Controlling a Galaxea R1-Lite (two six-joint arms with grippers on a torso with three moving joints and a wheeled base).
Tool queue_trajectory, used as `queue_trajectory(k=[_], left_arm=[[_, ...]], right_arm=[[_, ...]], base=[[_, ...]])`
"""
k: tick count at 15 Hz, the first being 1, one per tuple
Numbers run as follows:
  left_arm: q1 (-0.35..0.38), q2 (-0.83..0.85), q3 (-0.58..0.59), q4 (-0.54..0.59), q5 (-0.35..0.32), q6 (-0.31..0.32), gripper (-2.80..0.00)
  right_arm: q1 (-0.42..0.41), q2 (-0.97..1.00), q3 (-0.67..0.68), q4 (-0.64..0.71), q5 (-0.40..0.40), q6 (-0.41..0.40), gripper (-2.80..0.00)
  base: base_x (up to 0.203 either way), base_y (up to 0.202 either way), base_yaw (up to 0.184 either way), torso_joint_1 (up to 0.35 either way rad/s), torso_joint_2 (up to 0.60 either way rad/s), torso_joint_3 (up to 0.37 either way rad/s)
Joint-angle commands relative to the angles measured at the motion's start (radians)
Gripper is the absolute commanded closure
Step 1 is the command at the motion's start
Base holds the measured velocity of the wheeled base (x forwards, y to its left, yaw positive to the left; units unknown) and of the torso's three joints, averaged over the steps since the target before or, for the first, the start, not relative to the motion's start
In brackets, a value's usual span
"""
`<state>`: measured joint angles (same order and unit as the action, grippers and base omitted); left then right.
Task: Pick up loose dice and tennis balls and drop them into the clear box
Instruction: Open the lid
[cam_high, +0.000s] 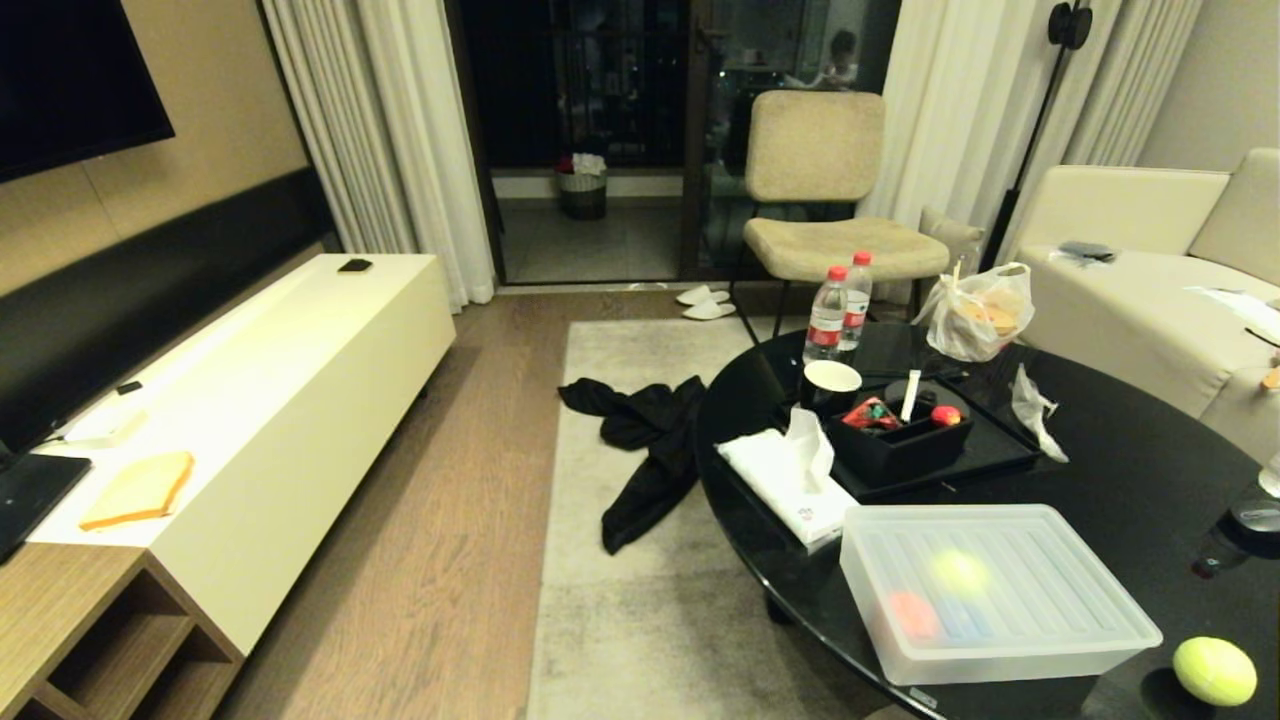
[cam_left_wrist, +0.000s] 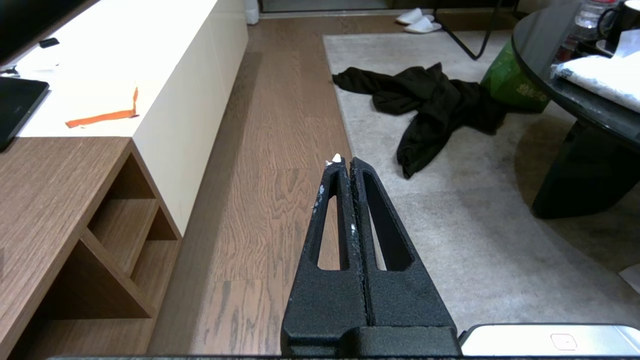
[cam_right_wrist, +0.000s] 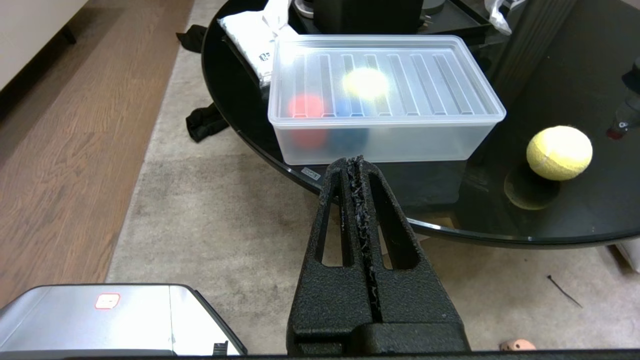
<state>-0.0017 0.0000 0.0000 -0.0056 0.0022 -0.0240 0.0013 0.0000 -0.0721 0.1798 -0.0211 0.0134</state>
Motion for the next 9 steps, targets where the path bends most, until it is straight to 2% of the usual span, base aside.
queue_trajectory(k=[1, 9], left_arm=[[0.0, 0.0, 0.003, -0.001, 0.001, -0.001, 0.0], [0.0, 0.0, 0.003, -0.001, 0.001, -0.001, 0.0]], right_arm=[[0.0, 0.002, 0.0, 0.003, 0.0, 0.0, 0.0], [0.0, 0.0, -0.002, 0.003, 0.001, -0.003, 0.0]], base=[[0.0, 0.0, 0.0, 0.0, 0.0, 0.0], [0.0, 0.0, 0.0, 0.0, 0.0, 0.0]])
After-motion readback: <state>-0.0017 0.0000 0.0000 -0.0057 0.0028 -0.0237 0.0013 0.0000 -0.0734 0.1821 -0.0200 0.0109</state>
